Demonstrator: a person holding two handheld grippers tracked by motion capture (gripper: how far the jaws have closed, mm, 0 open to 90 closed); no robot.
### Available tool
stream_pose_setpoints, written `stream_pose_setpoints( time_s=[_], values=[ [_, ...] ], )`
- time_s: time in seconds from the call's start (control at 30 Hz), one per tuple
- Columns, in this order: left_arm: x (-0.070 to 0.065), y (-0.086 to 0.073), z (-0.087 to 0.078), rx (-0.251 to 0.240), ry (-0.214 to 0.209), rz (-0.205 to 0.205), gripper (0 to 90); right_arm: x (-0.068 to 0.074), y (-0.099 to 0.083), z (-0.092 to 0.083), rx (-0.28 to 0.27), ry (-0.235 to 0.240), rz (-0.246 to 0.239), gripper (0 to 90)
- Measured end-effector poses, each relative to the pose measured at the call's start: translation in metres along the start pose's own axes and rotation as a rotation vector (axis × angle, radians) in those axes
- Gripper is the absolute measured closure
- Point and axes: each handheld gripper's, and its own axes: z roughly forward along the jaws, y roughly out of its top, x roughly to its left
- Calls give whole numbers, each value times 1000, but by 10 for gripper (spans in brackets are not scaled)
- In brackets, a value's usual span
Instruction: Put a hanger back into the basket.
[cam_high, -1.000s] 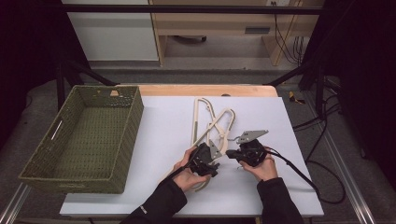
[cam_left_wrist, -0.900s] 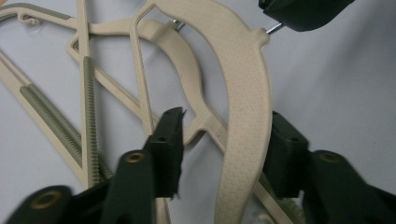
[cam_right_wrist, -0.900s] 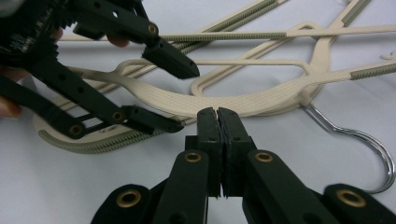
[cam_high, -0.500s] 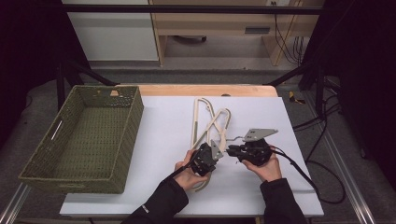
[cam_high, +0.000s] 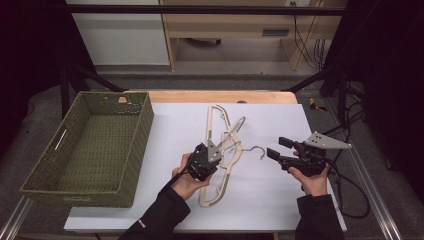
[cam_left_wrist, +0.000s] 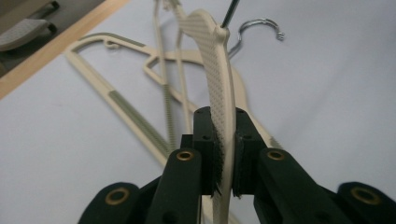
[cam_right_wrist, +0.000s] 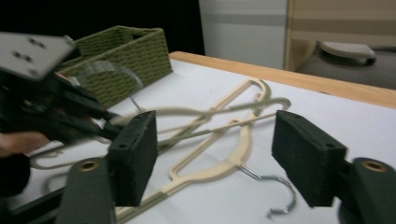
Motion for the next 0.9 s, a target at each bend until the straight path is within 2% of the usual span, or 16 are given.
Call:
stream_pose_setpoints(
  time_s=[0.07, 0.13, 0.2, 0.27, 0.33, 0.37, 0.43, 0.5, 0.53, 0.63, 0.67, 0.73, 0.77, 0.8, 0.83, 0.9],
  values=[
    [4, 0, -3, -6, 16, -7, 843, 0, -1, 0, 4, -8, 5, 273],
    [17, -1, -11, -36, -8, -51, 856, 1, -4, 1, 22, -17, 4, 235],
    [21, -1, -17, -54, -1, -74, 857, 2, -5, 0, 34, -15, -2, 219],
    [24, -2, -22, -50, 12, -55, 858, 3, -6, 0, 37, -19, -1, 212],
    [32, -2, -35, -85, 3, -77, 858, 5, -8, -3, 40, -22, -5, 189],
    [32, -2, -35, -85, 3, -77, 858, 5, -8, -3, 40, -22, -5, 189],
    [41, 0, -54, -137, -20, -104, 858, 6, -8, -8, 27, -23, -9, 168],
    [43, 1, -61, -148, -19, -101, 857, 7, -8, -11, 15, -28, -13, 149],
    [49, 3, -76, -163, -20, -92, 857, 8, -7, -12, 12, -33, -9, 135],
    [60, 6, -98, -204, -34, -102, 858, 10, -6, -14, -6, -52, -9, 94],
    [60, 6, -98, -204, -34, -102, 858, 10, -6, -14, -6, -52, -9, 94],
    [73, 9, -118, -234, -46, -108, 857, 11, -5, -15, -15, -57, -11, 74],
    [73, 9, -118, -234, -46, -108, 858, 12, -5, -15, -15, -57, -10, 69],
    [82, 10, -130, -250, -49, -111, 858, 12, -5, -16, -12, -55, -9, 64],
    [82, 10, -130, -250, -49, -111, 858, 12, -5, -16, -12, -55, -9, 64],
    [97, 11, -147, -279, -62, -133, 858, 13, -4, -16, -21, -56, -9, 56]
  ],
)
